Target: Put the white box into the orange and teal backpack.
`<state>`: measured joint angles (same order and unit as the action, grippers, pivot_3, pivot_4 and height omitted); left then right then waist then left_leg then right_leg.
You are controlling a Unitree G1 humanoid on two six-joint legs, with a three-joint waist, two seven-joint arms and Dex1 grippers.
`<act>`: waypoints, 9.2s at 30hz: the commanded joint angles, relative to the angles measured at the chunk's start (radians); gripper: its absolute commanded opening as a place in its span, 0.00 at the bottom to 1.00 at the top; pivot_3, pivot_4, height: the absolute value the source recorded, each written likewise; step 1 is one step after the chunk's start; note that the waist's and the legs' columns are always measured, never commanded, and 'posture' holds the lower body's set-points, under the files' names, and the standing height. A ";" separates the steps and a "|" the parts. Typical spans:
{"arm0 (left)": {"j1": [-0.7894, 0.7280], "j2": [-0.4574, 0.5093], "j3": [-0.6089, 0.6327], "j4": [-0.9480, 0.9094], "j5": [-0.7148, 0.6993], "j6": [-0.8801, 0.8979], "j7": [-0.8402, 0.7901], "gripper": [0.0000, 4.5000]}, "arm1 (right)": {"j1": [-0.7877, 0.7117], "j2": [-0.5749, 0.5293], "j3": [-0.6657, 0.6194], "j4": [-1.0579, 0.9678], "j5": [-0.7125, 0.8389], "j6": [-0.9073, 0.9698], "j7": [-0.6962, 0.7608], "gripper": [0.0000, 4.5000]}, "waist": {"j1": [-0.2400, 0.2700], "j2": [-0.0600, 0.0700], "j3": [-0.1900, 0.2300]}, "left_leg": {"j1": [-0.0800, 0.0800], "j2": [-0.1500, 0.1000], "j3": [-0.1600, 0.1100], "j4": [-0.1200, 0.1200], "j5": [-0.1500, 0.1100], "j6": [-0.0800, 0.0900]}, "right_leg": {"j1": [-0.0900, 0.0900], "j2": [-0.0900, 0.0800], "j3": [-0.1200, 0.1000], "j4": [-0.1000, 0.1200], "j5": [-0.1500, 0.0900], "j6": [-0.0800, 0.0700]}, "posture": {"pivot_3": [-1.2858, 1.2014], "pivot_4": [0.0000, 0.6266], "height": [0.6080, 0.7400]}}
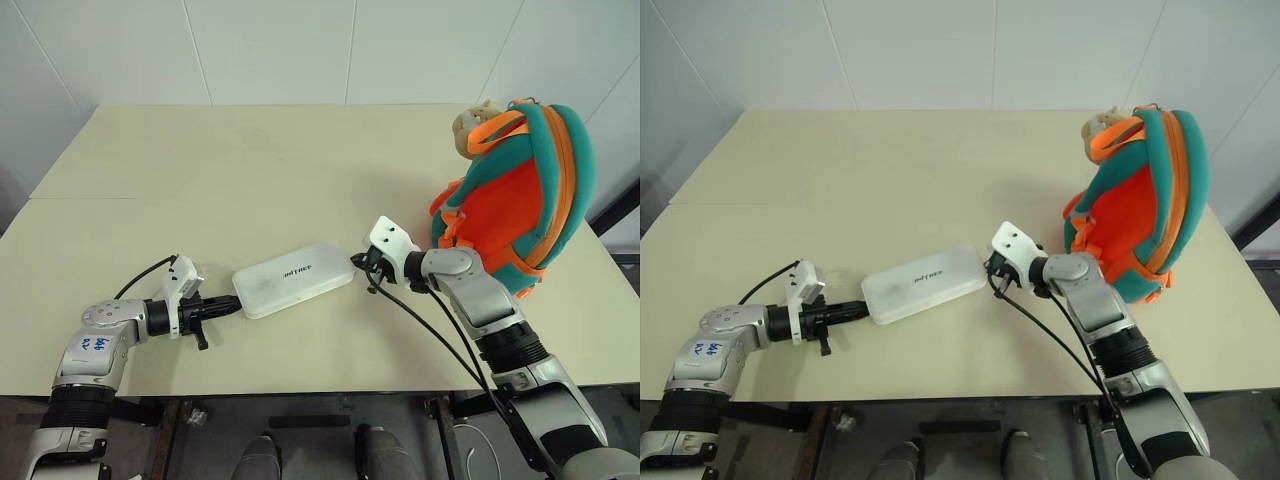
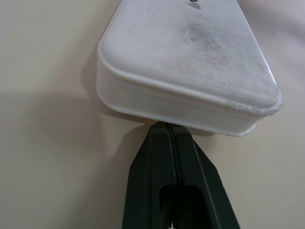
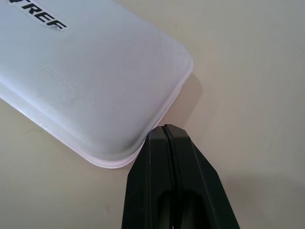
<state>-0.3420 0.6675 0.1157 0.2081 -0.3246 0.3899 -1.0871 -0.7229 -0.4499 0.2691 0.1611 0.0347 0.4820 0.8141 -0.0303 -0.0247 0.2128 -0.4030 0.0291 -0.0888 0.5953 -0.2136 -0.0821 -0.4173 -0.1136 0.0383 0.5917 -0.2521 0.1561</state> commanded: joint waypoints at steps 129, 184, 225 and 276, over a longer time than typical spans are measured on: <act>-0.129 0.248 0.047 -0.108 -0.344 0.790 -0.076 1.00 | 0.355 -0.392 -0.177 -0.507 0.162 0.247 0.093 0.98 | 0.000 -0.001 0.000 | 0.000 0.000 0.000 0.002 -0.001 -0.001 | 0.001 0.000 0.000 -0.002 -0.008 -0.015 | 0.52 0.24 1.00; -0.395 -0.034 -0.210 0.264 -0.348 1.007 -0.026 0.28 | 0.364 -0.305 -0.157 -0.588 0.176 0.315 0.010 1.00 | 0.004 -0.002 -0.001 | 0.000 0.000 0.000 0.014 -0.001 -0.001 | 0.006 -0.001 0.000 -0.003 -0.006 -0.014 | 0.52 0.24 1.00; -0.367 -0.276 0.444 -0.048 -0.613 1.225 0.475 0.28 | -0.162 0.146 -0.530 0.118 0.067 -0.129 -0.849 0.65 | -0.001 -0.001 0.000 | -0.001 0.000 -0.001 -0.002 0.000 -0.003 | 0.000 0.000 0.000 -0.004 0.001 0.000 | 0.52 0.24 1.00; -0.546 0.171 0.323 0.337 -0.428 0.423 -0.139 0.28 | 0.076 -0.362 -0.409 -0.730 0.973 0.406 0.159 0.00 | 0.002 -0.002 0.001 | -0.007 0.000 0.003 -0.004 -0.001 -0.004 | -0.010 0.000 0.001 -0.001 -0.002 0.000 | 0.52 0.24 1.00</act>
<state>-0.8847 0.8339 0.3739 0.5961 -0.6962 0.8941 -1.1484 -0.6489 -0.7918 -0.1169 -0.5716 1.0157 0.9270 0.9532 -0.0282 -0.0264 0.2139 -0.4099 0.0296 -0.0860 0.5916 -0.2141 -0.0861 -0.4272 -0.1138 0.0397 0.5915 -0.2546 0.1563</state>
